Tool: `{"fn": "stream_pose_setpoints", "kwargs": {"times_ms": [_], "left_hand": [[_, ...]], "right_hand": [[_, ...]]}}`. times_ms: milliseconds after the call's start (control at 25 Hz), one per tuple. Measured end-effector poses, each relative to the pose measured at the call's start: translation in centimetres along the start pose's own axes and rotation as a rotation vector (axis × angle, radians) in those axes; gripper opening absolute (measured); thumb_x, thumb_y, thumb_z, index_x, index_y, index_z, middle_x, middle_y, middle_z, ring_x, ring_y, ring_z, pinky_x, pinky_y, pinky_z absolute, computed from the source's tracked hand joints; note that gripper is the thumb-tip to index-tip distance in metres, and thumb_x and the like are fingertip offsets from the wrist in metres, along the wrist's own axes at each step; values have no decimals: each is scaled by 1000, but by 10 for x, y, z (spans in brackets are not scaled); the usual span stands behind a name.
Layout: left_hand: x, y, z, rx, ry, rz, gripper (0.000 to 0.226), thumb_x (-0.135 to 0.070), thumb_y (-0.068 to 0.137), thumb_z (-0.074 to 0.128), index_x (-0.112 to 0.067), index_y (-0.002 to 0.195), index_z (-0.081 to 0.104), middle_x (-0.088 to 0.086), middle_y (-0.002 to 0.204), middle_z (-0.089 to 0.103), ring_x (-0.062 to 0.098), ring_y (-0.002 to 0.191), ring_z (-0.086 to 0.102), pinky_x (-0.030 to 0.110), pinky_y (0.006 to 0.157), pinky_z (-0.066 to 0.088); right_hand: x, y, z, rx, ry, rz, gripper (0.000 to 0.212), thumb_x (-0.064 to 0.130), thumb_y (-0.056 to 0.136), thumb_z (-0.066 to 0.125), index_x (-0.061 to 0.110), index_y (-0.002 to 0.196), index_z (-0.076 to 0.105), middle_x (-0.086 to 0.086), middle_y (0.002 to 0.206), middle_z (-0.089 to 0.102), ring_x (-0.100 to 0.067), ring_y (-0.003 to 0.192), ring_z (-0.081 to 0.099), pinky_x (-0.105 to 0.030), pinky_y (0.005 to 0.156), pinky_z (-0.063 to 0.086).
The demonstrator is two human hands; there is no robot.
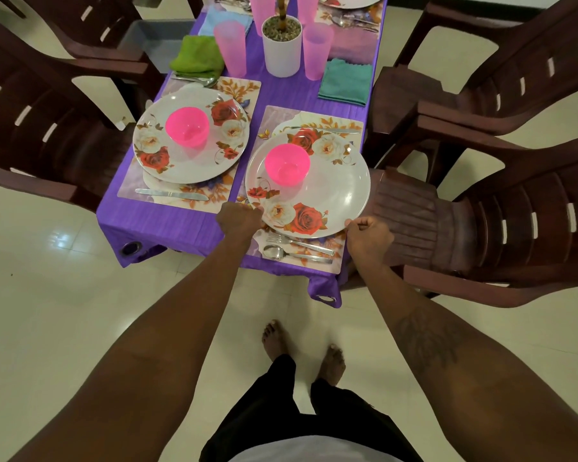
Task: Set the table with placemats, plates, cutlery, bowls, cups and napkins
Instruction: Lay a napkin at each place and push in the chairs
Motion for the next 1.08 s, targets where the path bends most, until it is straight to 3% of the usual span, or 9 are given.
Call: {"fn": "stream_pose_setpoints", "kwargs": {"times_ms": [120,240,400,560,680,760,920,1080], "left_hand": [[4,12,6,99,-10,-76,53,-30,48,85,-7,94,74,5,78,77,21,73,77,38,76,65],[-4,6,-3,78,-6,-120,52,-27,47,89,-5,92,72,1,63,75,15,62,76,36,75,65],[-13,-6,-6,59,-91,-111,24,-10,78,83,-1,96,69,2,56,72,13,55,74,34,73,66],[-16,-6,-9,49,-72,-79,25,-13,74,83,-1,92,69,3,57,72,16,57,75,37,72,66],[-22,2,-15,-24,53,28,46,-41,55,80,-8,86,73,2,67,74,17,61,75,35,66,65],[-36,2,-20,-87,131,108,46,-50,63,77,-10,86,75,1,71,74,15,66,74,23,59,57],[-93,-20,-19,-102,129,291,23,-32,82,72,-10,84,79,-1,72,73,13,69,70,15,58,41],[-150,-29,3,-98,141,481,20,-27,85,72,-9,90,80,2,84,76,17,81,70,24,77,46]], "right_hand": [[1,5,3,-31,16,54,17,25,95,74,10,102,77,-2,91,74,-13,78,65,-10,57,39],[3,6,6,-31,34,88,18,26,94,74,11,104,77,-3,94,75,-15,82,69,-13,57,42],[1,10,9,-14,32,101,19,27,93,75,11,104,76,-3,95,75,-15,81,69,-16,59,44],[3,12,11,4,21,88,17,26,93,76,12,102,76,-3,94,74,-14,80,68,-16,59,43],[17,13,9,-3,-11,36,16,26,94,75,12,102,73,-1,92,71,-8,74,62,-12,55,38],[31,17,8,2,-19,-23,17,28,95,73,12,102,72,-1,91,70,-11,77,65,-13,57,41],[63,31,6,1,28,-132,16,31,96,71,15,99,74,5,91,71,-9,78,67,-21,69,57],[90,66,13,48,13,-214,18,29,99,68,14,108,73,7,103,68,-7,86,61,-10,66,42]]}}
Point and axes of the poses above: each hand's wrist, its own y-axis towards the middle knuckle, its own z-axis out of the palm, x = y × z, the point moved 8 cm from there along y, towards the middle knuckle
